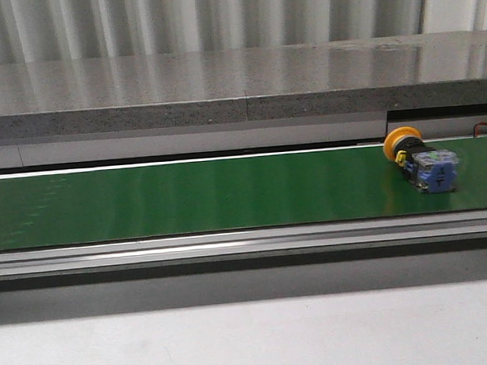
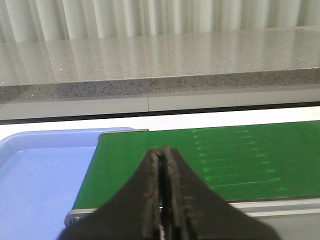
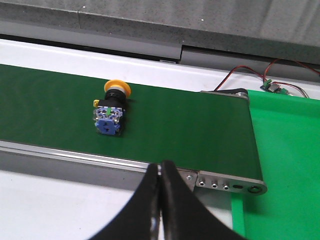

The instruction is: Move button from right to left

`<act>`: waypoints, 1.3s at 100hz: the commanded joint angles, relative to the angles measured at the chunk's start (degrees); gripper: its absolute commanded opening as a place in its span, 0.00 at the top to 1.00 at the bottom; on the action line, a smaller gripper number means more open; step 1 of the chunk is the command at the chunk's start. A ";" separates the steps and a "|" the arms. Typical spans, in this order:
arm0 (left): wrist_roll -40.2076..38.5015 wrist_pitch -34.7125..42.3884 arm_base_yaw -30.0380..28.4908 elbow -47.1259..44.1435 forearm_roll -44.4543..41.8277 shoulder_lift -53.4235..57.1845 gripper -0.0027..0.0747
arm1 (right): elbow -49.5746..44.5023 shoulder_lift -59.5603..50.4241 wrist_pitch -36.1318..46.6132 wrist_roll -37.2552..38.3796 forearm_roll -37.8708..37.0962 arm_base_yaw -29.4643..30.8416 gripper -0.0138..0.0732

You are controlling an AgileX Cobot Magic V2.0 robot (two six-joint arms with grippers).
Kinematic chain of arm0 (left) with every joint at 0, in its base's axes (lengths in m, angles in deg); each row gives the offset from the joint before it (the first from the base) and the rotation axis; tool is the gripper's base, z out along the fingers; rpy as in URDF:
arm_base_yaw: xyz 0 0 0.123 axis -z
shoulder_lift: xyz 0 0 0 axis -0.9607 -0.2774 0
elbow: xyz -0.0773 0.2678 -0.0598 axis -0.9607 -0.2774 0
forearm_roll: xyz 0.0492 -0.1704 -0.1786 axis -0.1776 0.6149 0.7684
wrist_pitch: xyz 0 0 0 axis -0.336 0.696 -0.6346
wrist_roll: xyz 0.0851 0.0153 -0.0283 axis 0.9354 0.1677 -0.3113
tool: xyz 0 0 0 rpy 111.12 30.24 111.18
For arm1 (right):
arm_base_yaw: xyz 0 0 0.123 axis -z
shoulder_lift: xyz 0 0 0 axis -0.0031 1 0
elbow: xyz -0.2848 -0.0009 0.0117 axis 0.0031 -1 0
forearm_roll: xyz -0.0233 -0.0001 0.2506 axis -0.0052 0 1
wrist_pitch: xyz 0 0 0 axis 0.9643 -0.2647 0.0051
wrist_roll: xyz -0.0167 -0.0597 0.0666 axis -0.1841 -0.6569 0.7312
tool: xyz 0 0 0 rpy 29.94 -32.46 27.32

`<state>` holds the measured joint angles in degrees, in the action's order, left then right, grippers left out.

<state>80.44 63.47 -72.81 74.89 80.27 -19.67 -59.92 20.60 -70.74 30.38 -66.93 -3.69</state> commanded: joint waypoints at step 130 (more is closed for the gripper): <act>0.21 -22.25 0.04 29.60 0.32 -32.72 0.20 | 1.32 0.47 4.95 -0.52 -0.23 -0.01 0.92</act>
<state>80.63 37.56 -72.81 102.30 79.90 -51.48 -59.92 20.60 -70.42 30.38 -66.93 -3.69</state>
